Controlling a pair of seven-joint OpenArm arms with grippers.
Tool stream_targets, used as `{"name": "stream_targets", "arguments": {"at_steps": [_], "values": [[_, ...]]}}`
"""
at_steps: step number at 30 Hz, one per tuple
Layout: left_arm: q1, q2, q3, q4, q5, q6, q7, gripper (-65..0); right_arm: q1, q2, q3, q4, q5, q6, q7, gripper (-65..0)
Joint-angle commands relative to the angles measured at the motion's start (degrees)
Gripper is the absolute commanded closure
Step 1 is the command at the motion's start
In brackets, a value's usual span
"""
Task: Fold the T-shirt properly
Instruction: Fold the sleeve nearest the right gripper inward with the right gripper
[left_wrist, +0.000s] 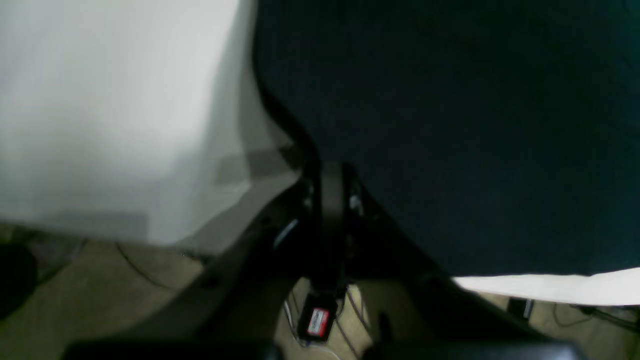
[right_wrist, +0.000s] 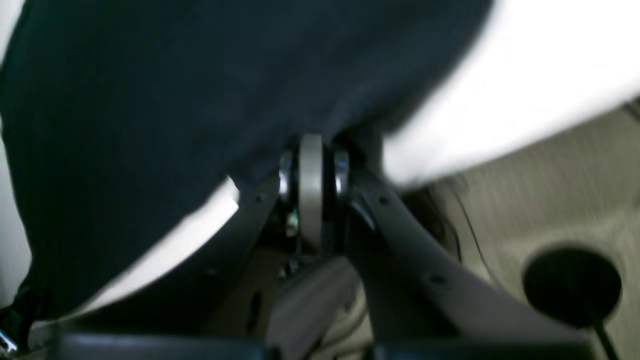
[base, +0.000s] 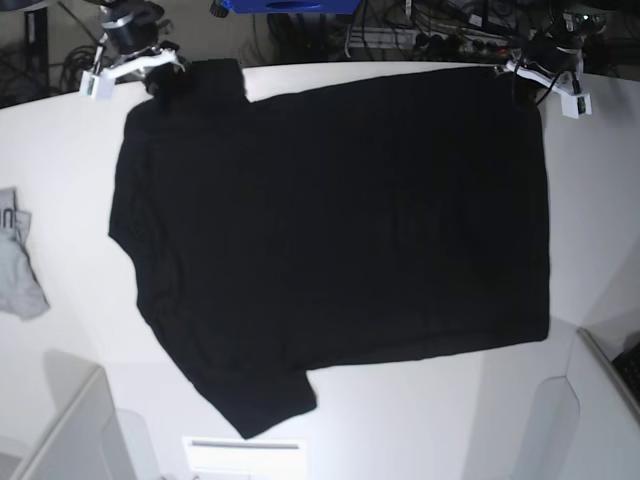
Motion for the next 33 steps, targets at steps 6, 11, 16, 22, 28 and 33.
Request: {"name": "stream_targets", "arguments": {"at_steps": [6,11,16,22,28,33], "values": [[-1.01,-0.44,-0.32,5.99,-0.93,-0.31,-0.67,0.0,4.69,0.34,0.54,1.24,0.50,0.91,0.60,0.0],[-3.12,0.70,-0.41,6.87,-0.93,-0.31,-0.58,0.0,9.17,0.43,0.54,1.32,0.50,0.91,0.60,0.0],[-6.29,1.93,-0.41,6.70,-0.93,-0.31,-0.49,0.0,14.89,0.43,0.80,1.32,0.50,0.82,-3.89,0.0],[-11.30,2.19,-0.32,6.17,-0.49,-0.23,1.80,0.0,24.65,0.25,3.97,0.97,0.41,0.73,-13.73,0.0],[-16.84,2.28,-0.41,-0.60,-0.49,5.58,5.40,0.0,32.82,0.34,5.72,-2.28,0.24,0.73,-17.78,0.0],[-20.09,2.10,-0.24,-5.00,-0.49,5.93,5.75,0.0,37.04,0.34,5.37,-8.26,0.15,0.73,-17.86,0.0]]}}
